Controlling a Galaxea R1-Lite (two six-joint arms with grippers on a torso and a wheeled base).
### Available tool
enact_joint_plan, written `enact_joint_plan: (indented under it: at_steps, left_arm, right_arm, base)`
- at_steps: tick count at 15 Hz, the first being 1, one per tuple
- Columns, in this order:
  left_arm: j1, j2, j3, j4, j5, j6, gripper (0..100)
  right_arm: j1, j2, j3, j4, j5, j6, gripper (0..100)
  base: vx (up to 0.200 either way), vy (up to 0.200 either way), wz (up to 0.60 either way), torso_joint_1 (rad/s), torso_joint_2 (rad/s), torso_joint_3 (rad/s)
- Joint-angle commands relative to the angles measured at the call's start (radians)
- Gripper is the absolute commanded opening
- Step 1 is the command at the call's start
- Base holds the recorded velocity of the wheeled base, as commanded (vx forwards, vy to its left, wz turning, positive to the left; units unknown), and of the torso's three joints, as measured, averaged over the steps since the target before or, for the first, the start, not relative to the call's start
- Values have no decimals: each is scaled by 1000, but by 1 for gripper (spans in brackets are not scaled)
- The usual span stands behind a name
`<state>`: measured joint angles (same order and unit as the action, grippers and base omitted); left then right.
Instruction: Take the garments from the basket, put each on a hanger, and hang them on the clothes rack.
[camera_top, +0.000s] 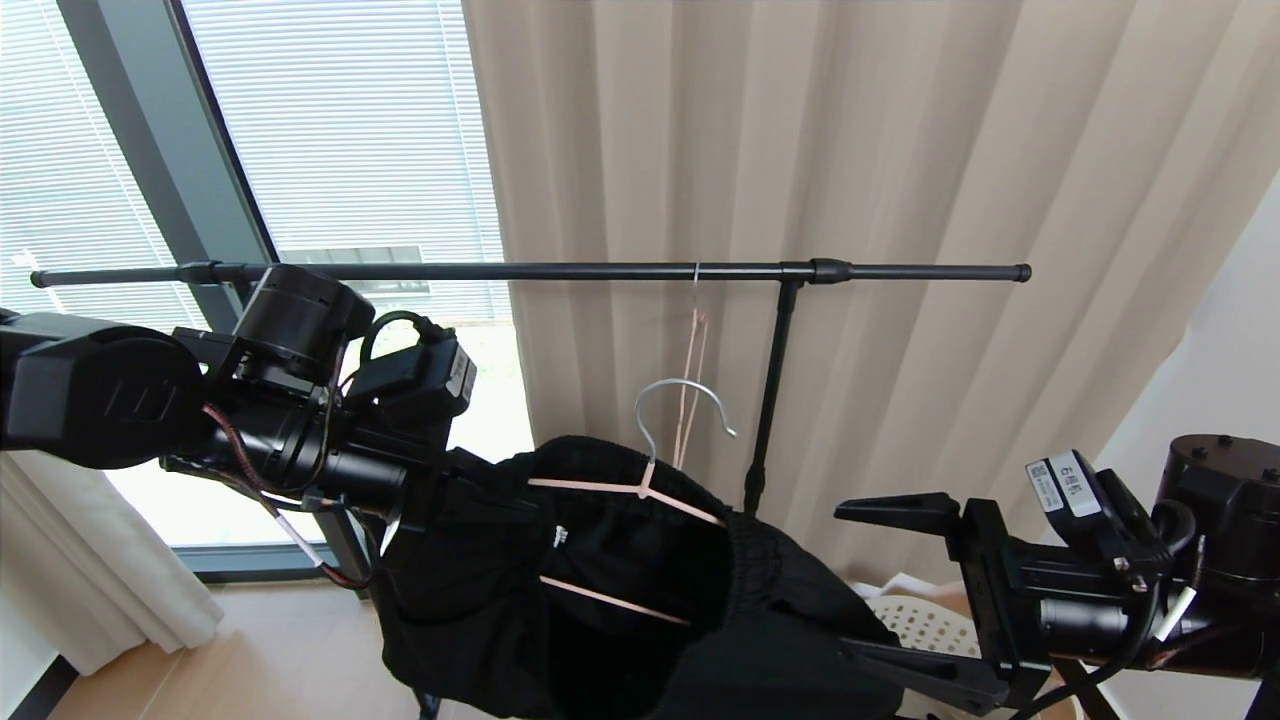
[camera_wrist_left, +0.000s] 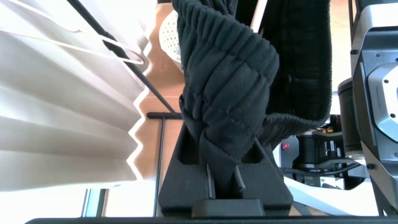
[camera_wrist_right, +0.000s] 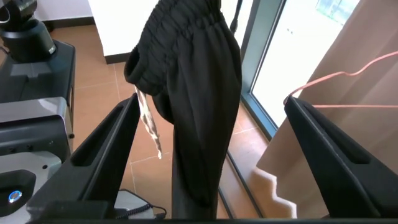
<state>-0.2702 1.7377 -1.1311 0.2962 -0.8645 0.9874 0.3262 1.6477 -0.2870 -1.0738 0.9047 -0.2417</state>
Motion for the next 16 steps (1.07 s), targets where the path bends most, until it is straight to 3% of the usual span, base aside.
enact_joint_plan:
  at_steps: [1, 5, 9, 16]
  left_arm:
    - [11, -18, 1, 0, -2, 0, 0]
    - [29, -23, 1, 0, -2, -21, 0]
    - [42, -33, -1, 0, -2, -30, 0]
    - [51, -50, 2, 0, -4, -58, 0]
  right_arm:
    - [-32, 47, 20, -3, 8, -33, 100]
    - [-42, 63, 95, -78, 39, -45, 100]
    - [-42, 193, 144, -135, 30, -62, 100]
    - [-41, 469, 209, -446, -3, -68, 100]
  base:
    - [0, 0, 0, 0, 0, 0]
    - [0, 0, 0, 0, 0, 0]
    - [0, 0, 0, 0, 0, 0]
    - [0, 0, 0, 0, 0, 0]
